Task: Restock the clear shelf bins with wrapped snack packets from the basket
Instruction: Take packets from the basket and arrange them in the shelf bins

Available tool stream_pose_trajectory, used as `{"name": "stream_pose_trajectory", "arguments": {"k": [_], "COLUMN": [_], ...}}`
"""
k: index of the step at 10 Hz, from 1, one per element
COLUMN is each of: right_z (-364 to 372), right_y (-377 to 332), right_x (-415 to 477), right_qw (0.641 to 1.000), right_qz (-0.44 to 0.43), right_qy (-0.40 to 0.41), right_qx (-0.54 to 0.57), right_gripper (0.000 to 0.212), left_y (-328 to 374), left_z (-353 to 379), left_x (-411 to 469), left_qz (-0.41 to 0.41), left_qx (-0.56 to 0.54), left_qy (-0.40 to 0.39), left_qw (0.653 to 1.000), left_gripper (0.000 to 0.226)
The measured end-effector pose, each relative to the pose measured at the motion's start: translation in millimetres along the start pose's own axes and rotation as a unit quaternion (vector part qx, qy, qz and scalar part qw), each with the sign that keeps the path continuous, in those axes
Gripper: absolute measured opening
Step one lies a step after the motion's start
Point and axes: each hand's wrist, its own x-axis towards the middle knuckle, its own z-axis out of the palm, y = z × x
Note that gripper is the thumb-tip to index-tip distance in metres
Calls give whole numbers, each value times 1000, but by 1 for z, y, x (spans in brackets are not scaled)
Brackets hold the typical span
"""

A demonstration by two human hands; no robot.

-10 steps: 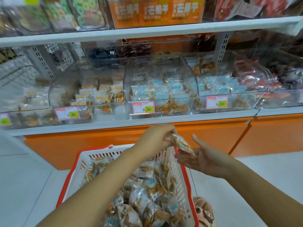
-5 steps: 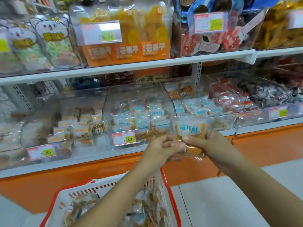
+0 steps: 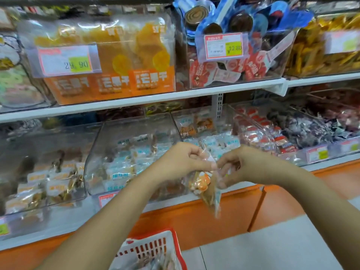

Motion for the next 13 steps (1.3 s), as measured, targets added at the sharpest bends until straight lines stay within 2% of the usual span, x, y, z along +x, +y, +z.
{"name": "stream_pose_trajectory", "arguments": {"k": [1,2,3,4,5,6,7,8,9,10,11,12,13], "right_z": [-1,-1,-14,-34,-50,-59,-58,-55,-50,-42,-36,-26,-27], "right_y": [14,30,46,56,73,82,87,94,97,92,101,106,111], "right_x": [14,26,36,56,97,141,176,203,218,218,220,222,225], "right_qw": [995,987,976,946,922,884,872,839,852,835,848,839,867], "right_qz": [-28,-25,21,61,118,197,208,204,217,228,205,194,167], "right_qy": [-45,-35,58,211,317,392,396,424,416,429,433,455,465], "right_qx": [90,156,209,237,187,160,199,272,232,257,228,229,59], "right_gripper": [31,44,56,40,20,20,22,23,28,26,24,30,26], "left_y": [4,1,-4,-13,-34,-41,-39,-40,-44,-47,-46,-45,-44], "left_z": [-5,-9,-14,-19,-27,-31,-32,-31,-32,-34,-34,-32,-32], "left_x": [24,51,82,112,139,162,173,176,177,180,181,181,180], "left_qz": [1,5,-6,-11,0,-41,-57,-73,-75,-66,-72,-82,-87], "left_qx": [-16,-30,-38,-20,231,393,509,535,535,543,559,564,569], "left_qy": [-19,-16,77,191,181,56,0,-15,-8,-11,-15,-14,-16], "left_qw": [1000,999,996,981,956,917,859,842,841,837,826,821,817], "left_gripper": [23,23,26,27,16,13,22,28,37,47,49,46,42]}}
